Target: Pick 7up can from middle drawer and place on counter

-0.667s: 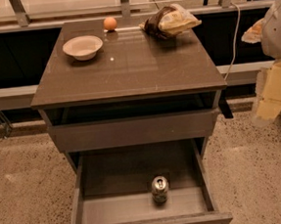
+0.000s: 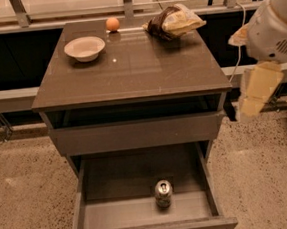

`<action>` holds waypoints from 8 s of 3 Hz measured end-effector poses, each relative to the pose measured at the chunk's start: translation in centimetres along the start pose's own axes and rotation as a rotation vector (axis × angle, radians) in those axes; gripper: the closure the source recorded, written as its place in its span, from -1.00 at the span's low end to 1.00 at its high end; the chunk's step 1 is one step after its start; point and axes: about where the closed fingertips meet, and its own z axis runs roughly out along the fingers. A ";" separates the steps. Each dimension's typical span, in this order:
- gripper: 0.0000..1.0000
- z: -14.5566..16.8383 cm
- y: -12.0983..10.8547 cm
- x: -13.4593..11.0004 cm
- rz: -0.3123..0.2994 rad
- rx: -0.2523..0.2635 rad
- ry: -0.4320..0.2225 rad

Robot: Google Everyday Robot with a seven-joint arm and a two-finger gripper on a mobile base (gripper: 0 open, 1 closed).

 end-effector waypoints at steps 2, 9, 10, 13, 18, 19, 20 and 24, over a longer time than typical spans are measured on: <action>-1.00 12.2 -2.6 -6.1 -0.120 -0.036 -0.269; -1.00 38.0 7.8 -6.3 0.028 -0.227 -0.752; -1.00 42.2 10.3 -4.7 0.063 -0.214 -0.789; -0.98 50.7 14.0 0.3 0.078 -0.127 -0.787; 1.00 37.6 7.9 -2.1 -0.028 -0.127 -1.032; 1.00 25.5 2.8 -3.2 -0.142 -0.157 -0.994; 1.00 16.3 -1.8 -3.8 -0.193 -0.201 -0.952; 1.00 6.9 -15.8 -8.1 0.113 -0.137 -1.063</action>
Offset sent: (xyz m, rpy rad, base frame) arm 0.0984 0.1238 -0.1614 0.4014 -0.1148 0.2827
